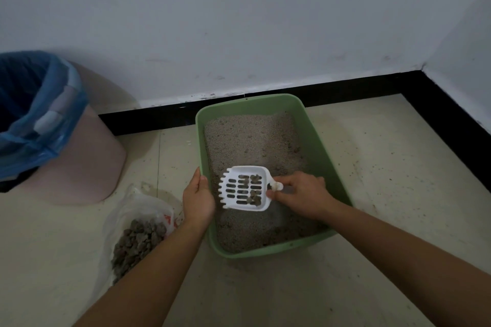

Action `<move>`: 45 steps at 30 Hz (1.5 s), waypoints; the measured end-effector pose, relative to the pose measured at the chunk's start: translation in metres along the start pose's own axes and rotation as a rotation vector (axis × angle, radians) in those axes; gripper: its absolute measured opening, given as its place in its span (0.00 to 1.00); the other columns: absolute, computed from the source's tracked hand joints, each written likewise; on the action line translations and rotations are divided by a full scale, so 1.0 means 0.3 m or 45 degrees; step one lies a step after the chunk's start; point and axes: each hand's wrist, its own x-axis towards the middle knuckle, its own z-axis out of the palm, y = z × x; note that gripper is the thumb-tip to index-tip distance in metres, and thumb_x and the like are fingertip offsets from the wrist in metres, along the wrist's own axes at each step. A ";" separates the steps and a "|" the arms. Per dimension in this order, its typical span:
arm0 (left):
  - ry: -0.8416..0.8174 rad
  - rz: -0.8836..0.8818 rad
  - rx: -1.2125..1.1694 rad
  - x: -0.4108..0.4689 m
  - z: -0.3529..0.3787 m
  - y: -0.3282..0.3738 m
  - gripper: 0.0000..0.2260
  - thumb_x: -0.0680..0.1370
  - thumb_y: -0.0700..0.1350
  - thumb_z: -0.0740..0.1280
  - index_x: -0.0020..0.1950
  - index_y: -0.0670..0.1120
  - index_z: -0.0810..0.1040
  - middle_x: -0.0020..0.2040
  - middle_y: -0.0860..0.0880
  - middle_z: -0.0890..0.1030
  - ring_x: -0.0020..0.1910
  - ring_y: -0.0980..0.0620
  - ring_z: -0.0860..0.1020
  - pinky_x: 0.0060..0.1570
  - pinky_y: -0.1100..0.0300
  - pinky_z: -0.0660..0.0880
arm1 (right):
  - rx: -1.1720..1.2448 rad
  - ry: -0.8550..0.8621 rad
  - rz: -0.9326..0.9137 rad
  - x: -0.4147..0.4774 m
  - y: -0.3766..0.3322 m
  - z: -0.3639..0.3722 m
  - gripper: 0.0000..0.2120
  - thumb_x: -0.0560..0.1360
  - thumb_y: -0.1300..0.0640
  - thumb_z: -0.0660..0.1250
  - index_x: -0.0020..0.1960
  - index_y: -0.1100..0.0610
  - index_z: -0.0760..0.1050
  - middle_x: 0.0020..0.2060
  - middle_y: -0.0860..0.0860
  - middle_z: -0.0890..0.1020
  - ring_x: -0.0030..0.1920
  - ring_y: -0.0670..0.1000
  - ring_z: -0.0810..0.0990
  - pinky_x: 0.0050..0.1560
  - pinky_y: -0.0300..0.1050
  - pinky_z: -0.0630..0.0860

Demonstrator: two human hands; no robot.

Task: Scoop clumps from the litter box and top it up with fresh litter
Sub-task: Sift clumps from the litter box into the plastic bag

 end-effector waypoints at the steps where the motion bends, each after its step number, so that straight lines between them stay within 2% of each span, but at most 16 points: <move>1: -0.078 -0.063 -0.058 0.004 -0.018 0.015 0.18 0.84 0.46 0.55 0.73 0.50 0.69 0.71 0.48 0.72 0.68 0.48 0.72 0.69 0.49 0.67 | -0.010 -0.011 -0.017 -0.003 -0.015 0.007 0.16 0.77 0.35 0.62 0.63 0.32 0.75 0.57 0.43 0.83 0.63 0.51 0.76 0.61 0.54 0.60; 2: -0.180 -0.124 -0.116 0.005 -0.043 0.032 0.16 0.83 0.47 0.55 0.68 0.53 0.75 0.65 0.49 0.79 0.61 0.49 0.78 0.61 0.50 0.75 | -0.023 -0.025 -0.033 -0.007 -0.031 0.013 0.16 0.77 0.35 0.62 0.63 0.32 0.75 0.54 0.43 0.84 0.63 0.51 0.76 0.64 0.55 0.60; 4: -0.312 -0.194 -0.123 0.004 -0.100 0.067 0.14 0.83 0.49 0.56 0.58 0.55 0.80 0.53 0.49 0.84 0.51 0.50 0.82 0.47 0.54 0.78 | -0.039 -0.045 -0.040 -0.018 -0.052 0.024 0.15 0.77 0.35 0.62 0.62 0.34 0.77 0.43 0.40 0.81 0.60 0.52 0.77 0.67 0.58 0.60; 6: -0.255 -0.182 -0.067 0.023 -0.155 0.073 0.14 0.83 0.49 0.55 0.62 0.52 0.78 0.55 0.48 0.82 0.54 0.48 0.80 0.51 0.50 0.78 | -0.044 -0.047 -0.029 -0.023 -0.058 0.027 0.15 0.77 0.35 0.61 0.61 0.34 0.77 0.34 0.37 0.75 0.57 0.51 0.78 0.68 0.59 0.61; 9: -0.009 0.058 0.219 0.047 -0.247 0.049 0.14 0.83 0.46 0.57 0.64 0.46 0.77 0.58 0.46 0.81 0.55 0.48 0.78 0.58 0.49 0.75 | -0.121 -0.060 -0.052 -0.038 -0.076 0.019 0.16 0.78 0.36 0.59 0.62 0.36 0.77 0.40 0.40 0.79 0.58 0.52 0.78 0.67 0.60 0.62; 13: 0.208 0.658 1.100 0.063 -0.415 -0.017 0.15 0.77 0.41 0.63 0.63 0.45 0.78 0.59 0.45 0.80 0.58 0.43 0.75 0.56 0.48 0.73 | -0.098 -0.038 -0.013 -0.038 -0.093 -0.006 0.16 0.78 0.37 0.61 0.64 0.36 0.76 0.53 0.43 0.83 0.59 0.50 0.78 0.68 0.57 0.63; 19: 0.327 0.575 1.380 0.058 -0.617 -0.103 0.34 0.68 0.45 0.73 0.72 0.47 0.67 0.68 0.40 0.67 0.66 0.40 0.64 0.61 0.42 0.64 | 0.028 0.091 -0.094 -0.025 -0.185 -0.012 0.16 0.78 0.37 0.62 0.62 0.41 0.78 0.53 0.43 0.83 0.56 0.49 0.78 0.67 0.60 0.65; 22: 0.263 0.330 1.214 0.060 -0.699 -0.129 0.37 0.70 0.45 0.73 0.76 0.49 0.61 0.66 0.41 0.69 0.63 0.39 0.68 0.59 0.44 0.70 | 0.006 0.162 -0.239 -0.017 -0.328 0.029 0.18 0.77 0.37 0.62 0.62 0.44 0.73 0.55 0.42 0.80 0.55 0.47 0.77 0.66 0.56 0.65; 24: 0.287 0.185 0.880 0.054 -0.730 -0.127 0.30 0.73 0.41 0.71 0.74 0.46 0.65 0.59 0.42 0.77 0.56 0.42 0.75 0.54 0.50 0.73 | -0.139 0.228 -0.393 -0.031 -0.455 0.074 0.16 0.79 0.39 0.60 0.62 0.46 0.72 0.55 0.43 0.79 0.53 0.47 0.77 0.65 0.55 0.65; 27: 0.394 0.076 0.662 0.057 -0.759 -0.115 0.19 0.74 0.39 0.69 0.65 0.42 0.73 0.48 0.44 0.80 0.47 0.45 0.77 0.50 0.55 0.75 | -0.530 0.200 -0.785 -0.067 -0.599 0.174 0.13 0.80 0.48 0.61 0.63 0.50 0.71 0.53 0.50 0.80 0.52 0.54 0.78 0.59 0.53 0.69; 30: 0.373 -0.024 0.507 0.071 -0.772 -0.121 0.13 0.73 0.39 0.70 0.58 0.43 0.76 0.44 0.47 0.78 0.44 0.42 0.80 0.50 0.46 0.79 | -1.001 0.060 -1.079 -0.098 -0.644 0.265 0.15 0.73 0.59 0.68 0.59 0.55 0.76 0.46 0.56 0.80 0.46 0.57 0.77 0.49 0.52 0.71; 32: 0.355 -0.043 0.491 0.077 -0.773 -0.136 0.11 0.73 0.39 0.70 0.55 0.44 0.76 0.43 0.48 0.78 0.44 0.42 0.80 0.49 0.44 0.80 | -1.056 0.104 -1.110 -0.102 -0.638 0.282 0.16 0.72 0.59 0.68 0.59 0.56 0.78 0.44 0.56 0.80 0.44 0.57 0.77 0.46 0.51 0.71; 34: 0.365 -0.038 0.464 0.082 -0.771 -0.138 0.10 0.73 0.38 0.69 0.53 0.44 0.76 0.42 0.49 0.77 0.44 0.42 0.79 0.49 0.44 0.80 | -0.978 0.148 -1.155 -0.087 -0.607 0.285 0.19 0.75 0.61 0.64 0.65 0.58 0.75 0.49 0.58 0.80 0.48 0.59 0.77 0.50 0.54 0.72; 38: 0.389 -0.056 0.405 0.089 -0.762 -0.126 0.10 0.74 0.36 0.68 0.55 0.42 0.76 0.43 0.47 0.77 0.41 0.43 0.79 0.46 0.46 0.81 | -0.769 0.192 -1.097 -0.067 -0.547 0.239 0.22 0.75 0.65 0.64 0.69 0.56 0.74 0.52 0.59 0.80 0.53 0.59 0.78 0.55 0.55 0.73; 41: 0.385 -0.033 0.486 0.079 -0.739 -0.105 0.12 0.73 0.39 0.69 0.56 0.44 0.76 0.47 0.47 0.77 0.47 0.42 0.78 0.52 0.48 0.78 | -0.536 0.130 -0.945 -0.058 -0.512 0.196 0.22 0.78 0.65 0.63 0.70 0.50 0.73 0.54 0.54 0.80 0.52 0.53 0.75 0.57 0.50 0.73; 45: 0.376 0.342 0.839 0.065 -0.639 -0.047 0.16 0.72 0.47 0.70 0.59 0.45 0.74 0.57 0.45 0.72 0.60 0.42 0.69 0.61 0.48 0.64 | -0.145 0.390 -0.528 -0.021 -0.436 0.048 0.20 0.78 0.53 0.65 0.70 0.50 0.73 0.52 0.51 0.80 0.47 0.47 0.73 0.53 0.49 0.77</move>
